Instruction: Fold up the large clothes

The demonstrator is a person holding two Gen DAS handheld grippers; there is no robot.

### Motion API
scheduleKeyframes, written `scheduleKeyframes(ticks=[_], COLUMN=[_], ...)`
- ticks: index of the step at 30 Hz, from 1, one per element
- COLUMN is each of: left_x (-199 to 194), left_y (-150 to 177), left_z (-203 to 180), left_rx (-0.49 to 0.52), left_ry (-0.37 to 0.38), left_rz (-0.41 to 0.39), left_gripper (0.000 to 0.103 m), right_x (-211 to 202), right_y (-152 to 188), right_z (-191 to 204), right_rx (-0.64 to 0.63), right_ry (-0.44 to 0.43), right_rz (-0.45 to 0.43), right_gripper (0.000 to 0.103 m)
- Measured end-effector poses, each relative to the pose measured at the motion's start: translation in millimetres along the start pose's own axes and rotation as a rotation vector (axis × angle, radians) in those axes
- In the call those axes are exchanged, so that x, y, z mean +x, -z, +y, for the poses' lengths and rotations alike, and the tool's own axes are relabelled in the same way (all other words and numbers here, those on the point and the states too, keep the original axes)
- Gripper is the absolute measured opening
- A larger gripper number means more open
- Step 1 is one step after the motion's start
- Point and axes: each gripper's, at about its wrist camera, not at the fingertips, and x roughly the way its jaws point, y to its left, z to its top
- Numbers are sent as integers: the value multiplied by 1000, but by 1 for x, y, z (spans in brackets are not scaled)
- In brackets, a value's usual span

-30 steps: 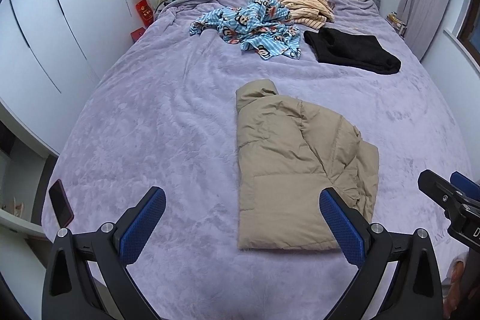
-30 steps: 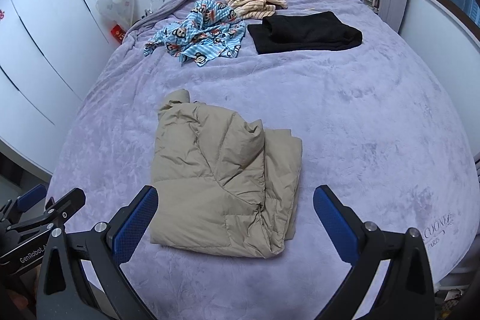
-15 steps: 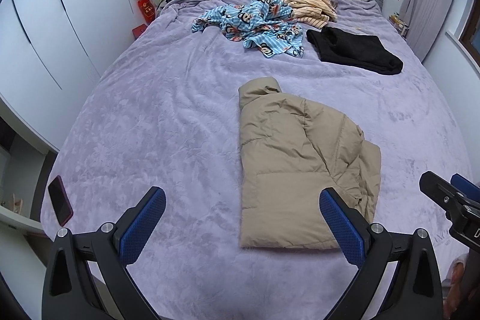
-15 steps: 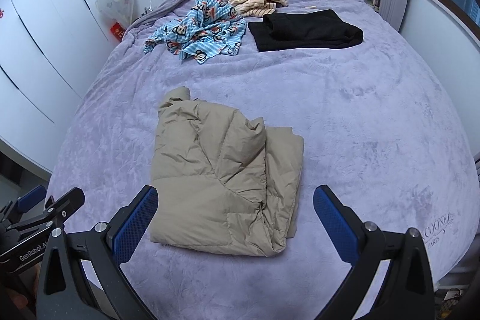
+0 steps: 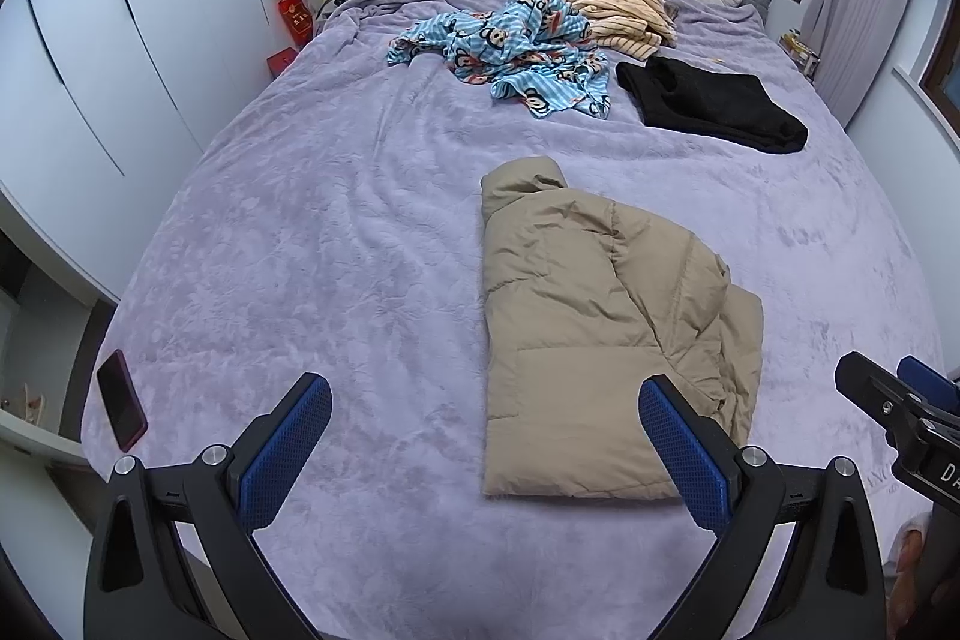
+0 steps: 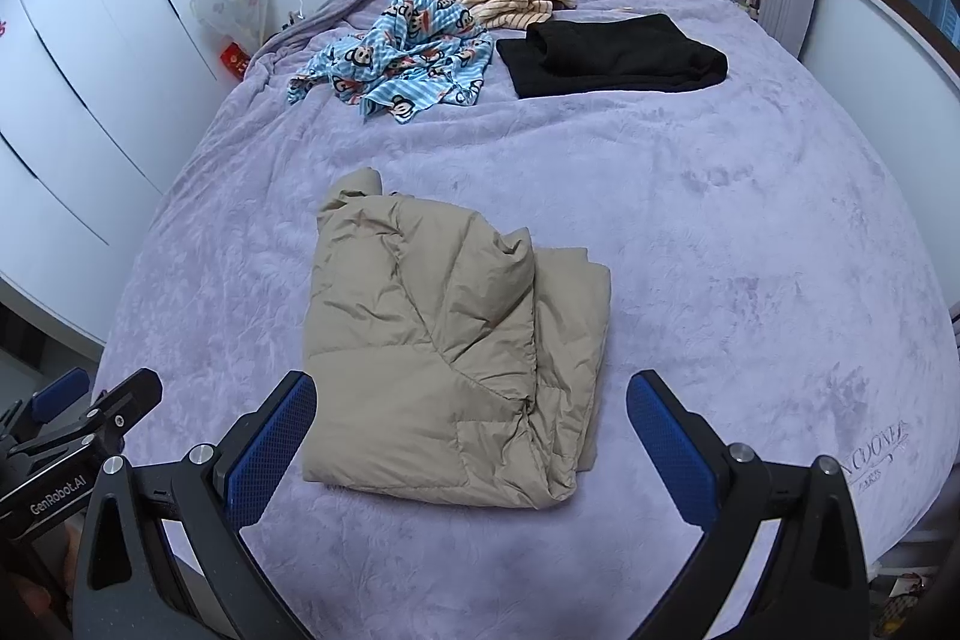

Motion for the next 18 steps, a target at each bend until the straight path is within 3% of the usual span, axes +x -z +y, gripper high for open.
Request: scheduleKeyframes(ticks=[18], left_x=[1], left_y=[0], left_z=[1], left_rx=[3], left_ry=[3], left_rz=[6], left_gripper=[103], right_x=[0], right_y=[0], right_z=[1], right_rx=[-2], right_ry=[0], right_rz=[1], right_gripper=[103])
